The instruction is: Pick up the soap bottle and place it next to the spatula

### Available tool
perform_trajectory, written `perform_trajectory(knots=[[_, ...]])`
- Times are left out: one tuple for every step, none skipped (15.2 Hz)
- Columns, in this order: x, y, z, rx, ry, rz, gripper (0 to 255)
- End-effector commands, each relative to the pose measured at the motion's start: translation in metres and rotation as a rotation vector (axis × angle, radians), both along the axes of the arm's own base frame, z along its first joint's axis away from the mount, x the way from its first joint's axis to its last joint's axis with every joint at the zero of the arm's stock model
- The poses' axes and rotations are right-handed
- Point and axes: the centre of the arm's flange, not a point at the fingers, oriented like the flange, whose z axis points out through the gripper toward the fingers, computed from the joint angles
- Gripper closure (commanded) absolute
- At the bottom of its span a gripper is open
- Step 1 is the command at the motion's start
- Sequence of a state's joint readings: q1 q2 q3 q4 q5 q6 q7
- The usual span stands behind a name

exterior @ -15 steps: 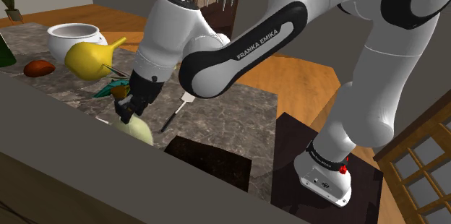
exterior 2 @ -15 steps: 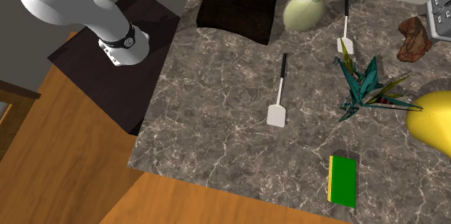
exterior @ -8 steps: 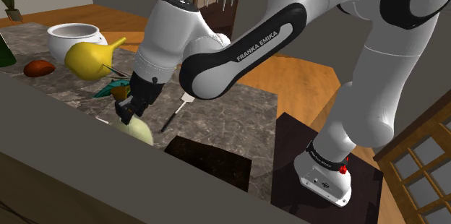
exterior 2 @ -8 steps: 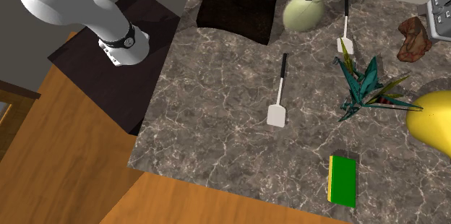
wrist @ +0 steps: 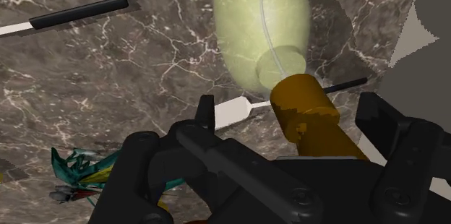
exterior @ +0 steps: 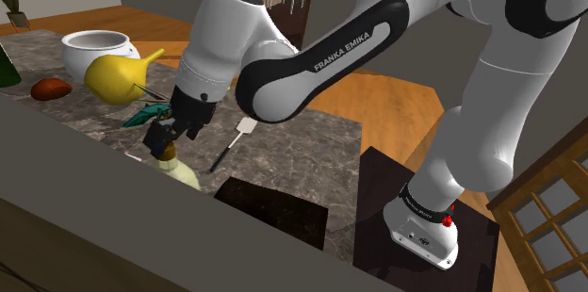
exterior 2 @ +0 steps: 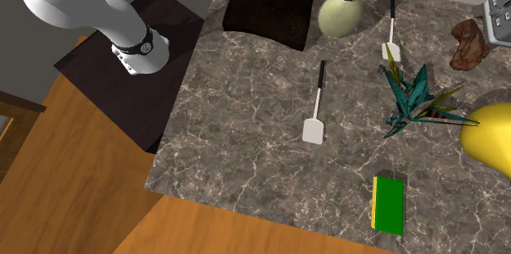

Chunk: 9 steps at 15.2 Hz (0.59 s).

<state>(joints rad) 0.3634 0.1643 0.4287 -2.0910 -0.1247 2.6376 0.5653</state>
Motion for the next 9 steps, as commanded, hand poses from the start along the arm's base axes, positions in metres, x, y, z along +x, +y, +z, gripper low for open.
perform_trajectory(knots=[[-0.0079,-0.0074,0.0220,0.000,0.000,0.000,0],[-0.0107,-0.0103,0.0315,0.000,0.000,0.000,0],[-0.0107,-0.0103,0.0315,0.000,0.000,0.000,0],[-0.0107,-0.0103,0.0315,0.000,0.000,0.000,0],[-0.0107,-0.0103,0.0315,0.000,0.000,0.000,0],[-0.0107,-0.0103,0.0315,0.000,0.000,0.000,0],[-0.0107,-0.0103,0.0315,0.000,0.000,0.000,0],[-0.0107,-0.0103,0.0315,0.000,0.000,0.000,0],[-0.0107,-0.0103,0.0315,0.000,0.000,0.000,0]])
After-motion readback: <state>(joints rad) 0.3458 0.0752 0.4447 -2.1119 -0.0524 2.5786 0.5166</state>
